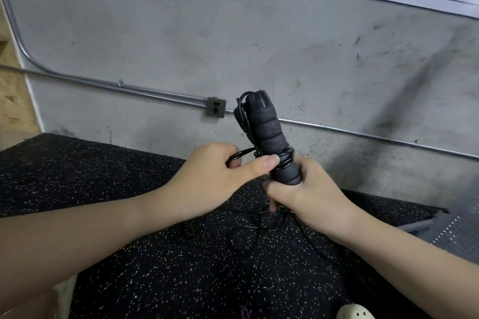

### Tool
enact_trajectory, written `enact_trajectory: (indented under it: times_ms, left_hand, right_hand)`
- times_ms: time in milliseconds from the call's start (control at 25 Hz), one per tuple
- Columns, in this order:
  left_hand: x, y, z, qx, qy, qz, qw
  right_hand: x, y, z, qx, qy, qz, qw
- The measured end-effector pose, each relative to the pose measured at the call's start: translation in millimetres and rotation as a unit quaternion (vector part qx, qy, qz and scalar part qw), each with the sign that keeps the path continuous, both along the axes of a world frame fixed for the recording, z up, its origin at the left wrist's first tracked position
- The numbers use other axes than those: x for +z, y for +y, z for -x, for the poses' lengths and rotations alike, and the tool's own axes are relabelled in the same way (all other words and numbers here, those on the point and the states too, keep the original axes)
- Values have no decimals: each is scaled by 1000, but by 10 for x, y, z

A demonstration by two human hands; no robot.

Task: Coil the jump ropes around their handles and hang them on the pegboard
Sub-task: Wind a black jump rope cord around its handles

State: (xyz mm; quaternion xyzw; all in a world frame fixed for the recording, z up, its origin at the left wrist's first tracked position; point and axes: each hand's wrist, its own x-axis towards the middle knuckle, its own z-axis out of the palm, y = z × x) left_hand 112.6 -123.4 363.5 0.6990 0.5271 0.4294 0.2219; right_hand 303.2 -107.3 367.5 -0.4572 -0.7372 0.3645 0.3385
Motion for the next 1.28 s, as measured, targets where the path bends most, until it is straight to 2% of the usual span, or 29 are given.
enact_trajectory:
  times_ms: [120, 400, 520, 560, 640, 720, 760, 800, 880, 1040, 1280]
  left_hand:
    - [-37, -27, -17, 5, -24, -23, 999]
    - [-123, -36, -51, 12, 12, -10, 1000]
    - [-149, -33, -25, -15, 3, -9, 1000]
    - [-162, -22, -2, -36, -12, -4, 999]
    - [-198, 1, 53, -85, -21, 5, 996]
    - [-227, -14, 94, -135, -16, 12, 991]
    - [-238, -27, 106, -150, -17, 13, 989]
    - [-244, -35, 117, -154, -18, 14, 988]
    - [-235, -26, 140, -136, 4, 20, 990]
    - [-168, 34, 223, -32, 63, 22, 997]
    - [-102, -40, 148, -32, 38, -36, 998]
  right_hand:
    - [-11, 0, 40, -15, 0, -36, 999]
    - [-169, -51, 229, -52, -16, -74, 996]
    - [-163, -67, 235, -47, -39, -72, 996]
    - [-129, -59, 204, -9, -32, -39, 999]
    - [-61, -30, 112, 113, 35, 98, 988]
    - [-21, -40, 41, 189, 153, 270, 932]
    - [-19, -51, 24, 209, 181, 313, 909]
    - [-33, -53, 13, 220, 183, 318, 904]
    - [-30, -62, 21, 221, 158, 288, 918]
    - [-3, -21, 32, 198, 137, 197, 950]
    - [-61, 68, 58, 149, 152, 114, 971]
